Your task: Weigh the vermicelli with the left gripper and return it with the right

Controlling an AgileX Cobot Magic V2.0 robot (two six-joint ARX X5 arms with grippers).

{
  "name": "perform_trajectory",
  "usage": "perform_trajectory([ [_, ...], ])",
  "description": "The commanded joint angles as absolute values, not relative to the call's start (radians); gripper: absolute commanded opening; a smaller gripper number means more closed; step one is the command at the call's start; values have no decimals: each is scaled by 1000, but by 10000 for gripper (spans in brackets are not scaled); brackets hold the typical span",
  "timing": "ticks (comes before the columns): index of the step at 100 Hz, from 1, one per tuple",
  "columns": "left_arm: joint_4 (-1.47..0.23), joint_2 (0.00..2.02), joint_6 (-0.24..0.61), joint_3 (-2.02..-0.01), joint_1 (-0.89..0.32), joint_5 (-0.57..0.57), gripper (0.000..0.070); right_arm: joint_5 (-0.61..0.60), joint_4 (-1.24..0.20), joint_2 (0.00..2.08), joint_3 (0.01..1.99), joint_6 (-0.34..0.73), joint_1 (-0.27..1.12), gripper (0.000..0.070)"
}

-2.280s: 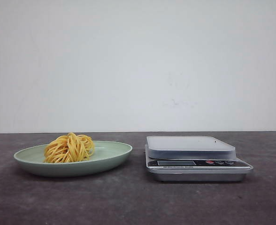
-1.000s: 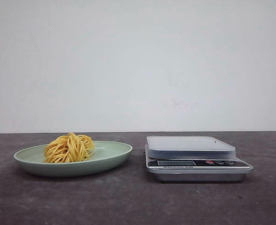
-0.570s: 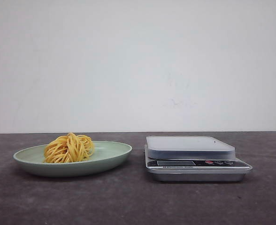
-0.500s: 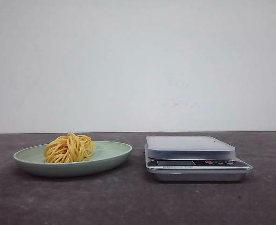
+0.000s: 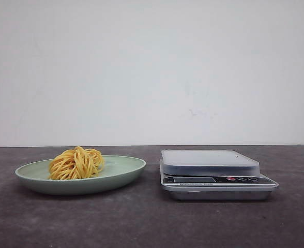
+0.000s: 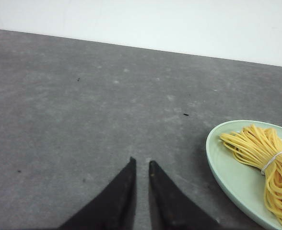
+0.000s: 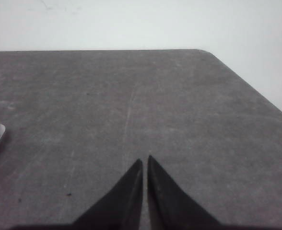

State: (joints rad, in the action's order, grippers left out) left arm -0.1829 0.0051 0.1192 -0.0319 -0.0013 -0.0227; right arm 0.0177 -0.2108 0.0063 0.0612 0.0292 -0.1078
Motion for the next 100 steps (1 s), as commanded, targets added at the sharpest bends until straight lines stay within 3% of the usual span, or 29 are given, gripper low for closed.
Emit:
perform_trajectory([
  [1, -187, 4, 109, -14, -1, -26, 11, 15, -202, 4, 46, 17, -108, 10],
  [100, -187, 4, 109, -14, -1, -26, 11, -8, -157, 4, 20, -1, -105, 10],
])
